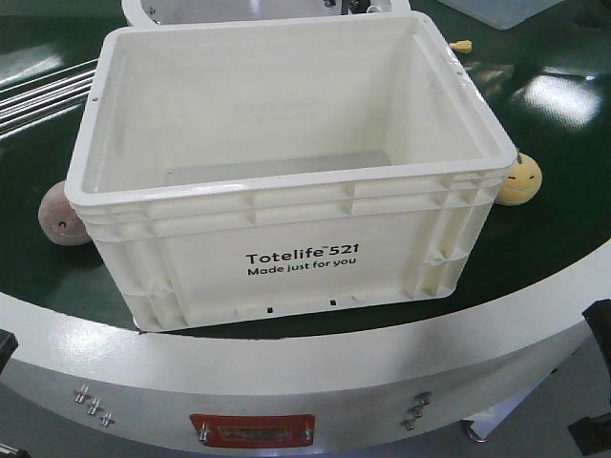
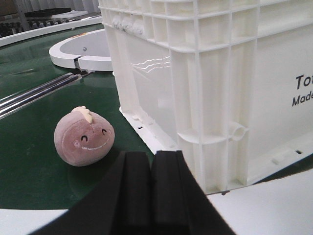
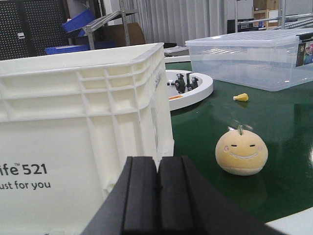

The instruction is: Place moving items into box and shelve

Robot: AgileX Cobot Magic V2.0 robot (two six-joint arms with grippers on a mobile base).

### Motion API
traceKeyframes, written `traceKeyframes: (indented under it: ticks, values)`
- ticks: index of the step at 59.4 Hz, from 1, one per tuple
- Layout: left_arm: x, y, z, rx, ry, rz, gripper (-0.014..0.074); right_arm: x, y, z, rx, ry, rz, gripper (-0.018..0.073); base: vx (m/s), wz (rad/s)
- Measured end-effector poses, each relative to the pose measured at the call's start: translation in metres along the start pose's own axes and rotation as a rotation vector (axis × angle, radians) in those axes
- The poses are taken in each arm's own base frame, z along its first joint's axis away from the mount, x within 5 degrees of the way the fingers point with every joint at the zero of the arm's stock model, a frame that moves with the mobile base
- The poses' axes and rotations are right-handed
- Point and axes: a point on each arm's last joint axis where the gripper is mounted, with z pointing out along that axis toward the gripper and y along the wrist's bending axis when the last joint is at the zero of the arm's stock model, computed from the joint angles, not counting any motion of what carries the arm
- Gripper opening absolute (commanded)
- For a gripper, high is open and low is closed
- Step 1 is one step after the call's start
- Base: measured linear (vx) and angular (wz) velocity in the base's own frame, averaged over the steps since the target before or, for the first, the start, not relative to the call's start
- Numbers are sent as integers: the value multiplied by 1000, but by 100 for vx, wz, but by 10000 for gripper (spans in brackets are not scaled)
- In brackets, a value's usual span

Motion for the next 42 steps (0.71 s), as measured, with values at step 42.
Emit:
traceKeyframes:
  ticks: [42]
  values:
    - [-4,1,0,-11,-46,1,-22,0,0,0,0,0,0,-15,0,0]
